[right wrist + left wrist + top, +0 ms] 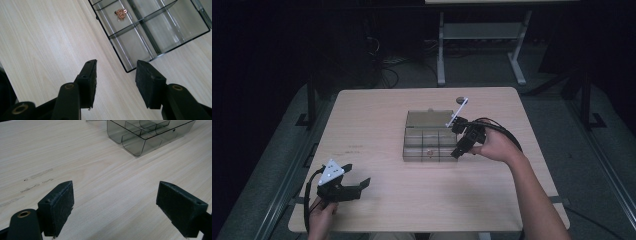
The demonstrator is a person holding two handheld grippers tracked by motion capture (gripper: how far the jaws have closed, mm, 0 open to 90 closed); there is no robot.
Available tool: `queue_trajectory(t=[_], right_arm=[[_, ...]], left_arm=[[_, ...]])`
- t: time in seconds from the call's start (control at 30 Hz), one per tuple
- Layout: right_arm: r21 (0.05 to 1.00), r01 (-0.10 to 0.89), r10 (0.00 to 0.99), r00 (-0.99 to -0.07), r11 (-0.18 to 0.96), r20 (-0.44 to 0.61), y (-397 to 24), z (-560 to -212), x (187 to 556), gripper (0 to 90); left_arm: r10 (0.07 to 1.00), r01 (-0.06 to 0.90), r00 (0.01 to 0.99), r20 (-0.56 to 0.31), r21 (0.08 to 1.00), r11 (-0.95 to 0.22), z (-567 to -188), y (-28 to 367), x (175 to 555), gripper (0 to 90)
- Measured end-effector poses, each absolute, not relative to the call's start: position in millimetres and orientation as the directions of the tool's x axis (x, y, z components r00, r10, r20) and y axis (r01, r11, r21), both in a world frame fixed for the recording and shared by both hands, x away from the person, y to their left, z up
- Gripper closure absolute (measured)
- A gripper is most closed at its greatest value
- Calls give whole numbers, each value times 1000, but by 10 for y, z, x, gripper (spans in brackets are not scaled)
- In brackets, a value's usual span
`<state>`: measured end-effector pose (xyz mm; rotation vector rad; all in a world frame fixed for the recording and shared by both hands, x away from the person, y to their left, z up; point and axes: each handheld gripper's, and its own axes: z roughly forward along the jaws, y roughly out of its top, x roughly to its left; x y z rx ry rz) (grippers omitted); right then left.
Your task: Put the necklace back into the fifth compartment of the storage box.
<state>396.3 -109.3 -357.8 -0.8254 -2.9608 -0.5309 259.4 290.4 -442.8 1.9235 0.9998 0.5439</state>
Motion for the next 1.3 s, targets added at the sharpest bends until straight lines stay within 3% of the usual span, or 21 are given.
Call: queue_trajectory(t=[1.3], right_arm=[[359, 541, 534, -836, 761, 126, -1565, -3809, 3609, 434]], left_arm=[[813, 435, 582, -9, 849, -301, -4431, 2893, 2581, 143]])
